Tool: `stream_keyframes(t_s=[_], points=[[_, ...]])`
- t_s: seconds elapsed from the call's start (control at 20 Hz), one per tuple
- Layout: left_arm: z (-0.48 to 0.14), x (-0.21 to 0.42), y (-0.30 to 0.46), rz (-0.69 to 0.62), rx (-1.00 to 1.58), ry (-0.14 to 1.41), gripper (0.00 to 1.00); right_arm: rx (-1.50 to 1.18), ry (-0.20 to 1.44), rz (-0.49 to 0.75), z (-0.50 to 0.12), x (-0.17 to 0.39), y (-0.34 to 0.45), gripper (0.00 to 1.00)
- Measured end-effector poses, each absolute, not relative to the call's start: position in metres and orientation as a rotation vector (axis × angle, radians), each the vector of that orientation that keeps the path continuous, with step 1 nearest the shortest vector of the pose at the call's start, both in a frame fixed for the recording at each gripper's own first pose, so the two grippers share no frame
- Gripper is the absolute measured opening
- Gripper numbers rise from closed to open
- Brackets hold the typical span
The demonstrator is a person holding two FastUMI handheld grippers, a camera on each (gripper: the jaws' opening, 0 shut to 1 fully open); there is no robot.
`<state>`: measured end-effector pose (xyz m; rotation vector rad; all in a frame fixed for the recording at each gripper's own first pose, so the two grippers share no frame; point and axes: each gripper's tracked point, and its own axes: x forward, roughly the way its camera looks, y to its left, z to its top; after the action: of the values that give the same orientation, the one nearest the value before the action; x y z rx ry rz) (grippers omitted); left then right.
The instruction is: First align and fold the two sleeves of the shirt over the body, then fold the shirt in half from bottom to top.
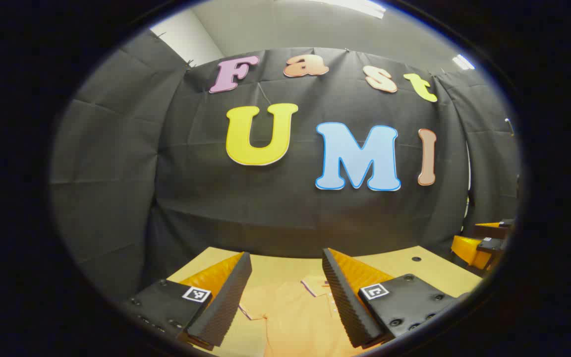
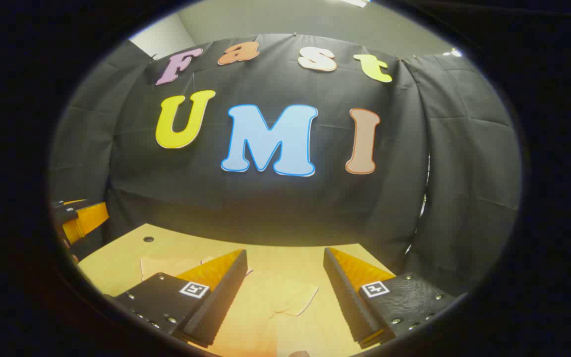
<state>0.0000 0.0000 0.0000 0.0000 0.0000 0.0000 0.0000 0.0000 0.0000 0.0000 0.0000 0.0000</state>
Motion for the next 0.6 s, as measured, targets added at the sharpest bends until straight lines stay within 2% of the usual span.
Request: stream_keyframes(t_s=[0.6], points=[[-0.006,-0.002,0.001,0.017,-0.017,0.030,0.94,-0.002,0.025,0.007,-0.011,0.004,-0.002,0.96]])
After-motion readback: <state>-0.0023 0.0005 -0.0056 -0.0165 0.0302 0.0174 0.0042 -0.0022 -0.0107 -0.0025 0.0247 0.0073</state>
